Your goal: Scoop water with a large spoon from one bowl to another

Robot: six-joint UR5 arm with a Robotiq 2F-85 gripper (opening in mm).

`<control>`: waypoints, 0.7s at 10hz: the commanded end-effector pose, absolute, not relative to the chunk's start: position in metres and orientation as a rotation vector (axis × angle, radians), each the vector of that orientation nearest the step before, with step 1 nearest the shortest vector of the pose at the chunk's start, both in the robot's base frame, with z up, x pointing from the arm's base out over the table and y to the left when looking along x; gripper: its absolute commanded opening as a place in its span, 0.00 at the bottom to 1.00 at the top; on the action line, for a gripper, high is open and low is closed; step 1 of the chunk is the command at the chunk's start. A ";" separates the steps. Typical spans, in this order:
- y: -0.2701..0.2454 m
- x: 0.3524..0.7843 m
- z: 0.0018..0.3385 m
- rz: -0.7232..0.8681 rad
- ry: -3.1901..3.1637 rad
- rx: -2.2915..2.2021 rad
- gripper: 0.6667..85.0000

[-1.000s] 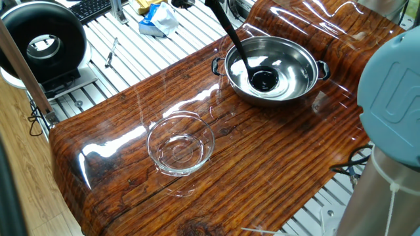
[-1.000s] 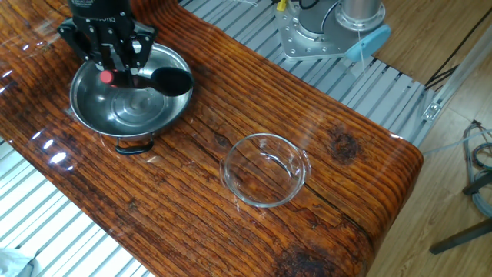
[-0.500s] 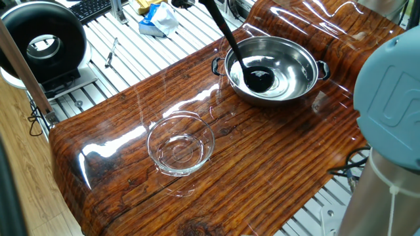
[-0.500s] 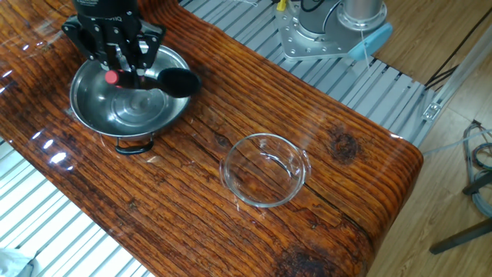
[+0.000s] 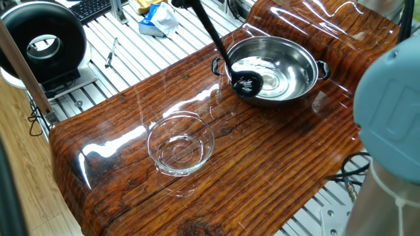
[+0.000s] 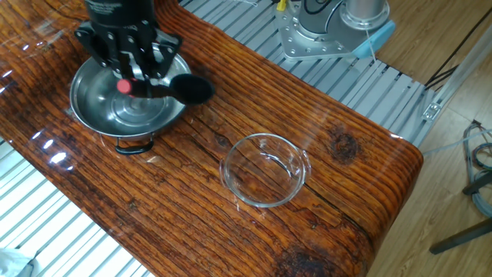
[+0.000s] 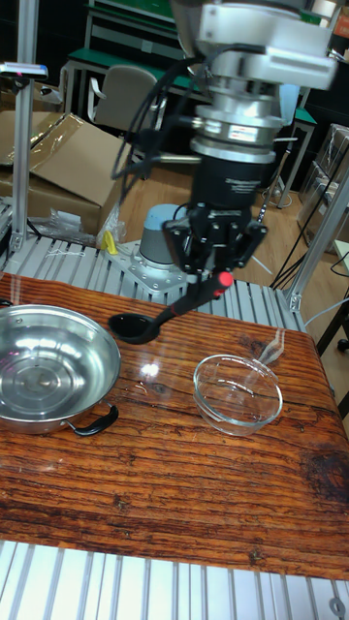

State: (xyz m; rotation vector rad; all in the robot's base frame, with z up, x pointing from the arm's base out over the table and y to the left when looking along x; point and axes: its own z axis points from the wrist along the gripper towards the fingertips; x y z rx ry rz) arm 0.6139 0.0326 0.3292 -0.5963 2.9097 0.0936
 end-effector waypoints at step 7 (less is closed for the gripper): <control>0.091 0.615 0.318 0.090 2.902 -0.450 0.00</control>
